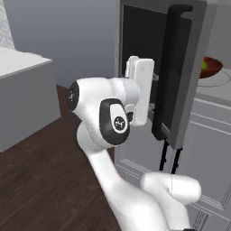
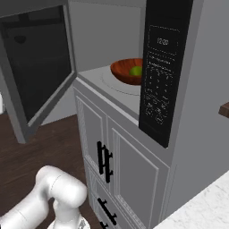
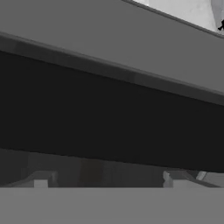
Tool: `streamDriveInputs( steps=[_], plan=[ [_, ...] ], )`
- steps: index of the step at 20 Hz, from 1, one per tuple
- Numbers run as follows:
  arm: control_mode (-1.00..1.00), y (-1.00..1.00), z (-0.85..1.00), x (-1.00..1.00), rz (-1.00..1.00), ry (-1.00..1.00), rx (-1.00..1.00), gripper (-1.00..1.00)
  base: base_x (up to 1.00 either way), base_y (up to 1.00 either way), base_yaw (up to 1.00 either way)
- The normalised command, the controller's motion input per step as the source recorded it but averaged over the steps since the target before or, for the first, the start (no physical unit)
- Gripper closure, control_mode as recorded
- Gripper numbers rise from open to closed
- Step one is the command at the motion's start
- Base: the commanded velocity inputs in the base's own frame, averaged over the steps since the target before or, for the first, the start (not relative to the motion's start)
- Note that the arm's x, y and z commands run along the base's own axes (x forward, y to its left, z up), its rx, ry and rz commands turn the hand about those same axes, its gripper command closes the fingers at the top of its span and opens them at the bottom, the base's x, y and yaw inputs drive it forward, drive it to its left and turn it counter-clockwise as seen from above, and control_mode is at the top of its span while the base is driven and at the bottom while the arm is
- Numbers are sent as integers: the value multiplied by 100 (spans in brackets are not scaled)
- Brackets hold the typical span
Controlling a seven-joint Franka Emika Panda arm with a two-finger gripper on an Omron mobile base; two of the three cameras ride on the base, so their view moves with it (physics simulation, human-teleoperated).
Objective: Pick the lime from the sink and place it in the bowl. Then pick the bowl and place it in the microwave. Then close the microwave door and press the start button.
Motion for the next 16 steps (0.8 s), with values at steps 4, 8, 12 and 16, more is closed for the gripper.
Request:
streamDriveInputs(
  steps=[4, 8, 12, 16],
  plan=[
    [-100, -100, 5, -2, 0, 0, 17, -100, 0, 0, 0],
    [-100, -99, 0, 10, -4, 0, 10, -100, 0, 0, 0],
    [-100, -98, 0, 25, -2, 7, 9, -100, 0, 0, 0],
    [-100, -92, 0, 30, -1, 2, 8, -100, 0, 0, 0]
  ],
)
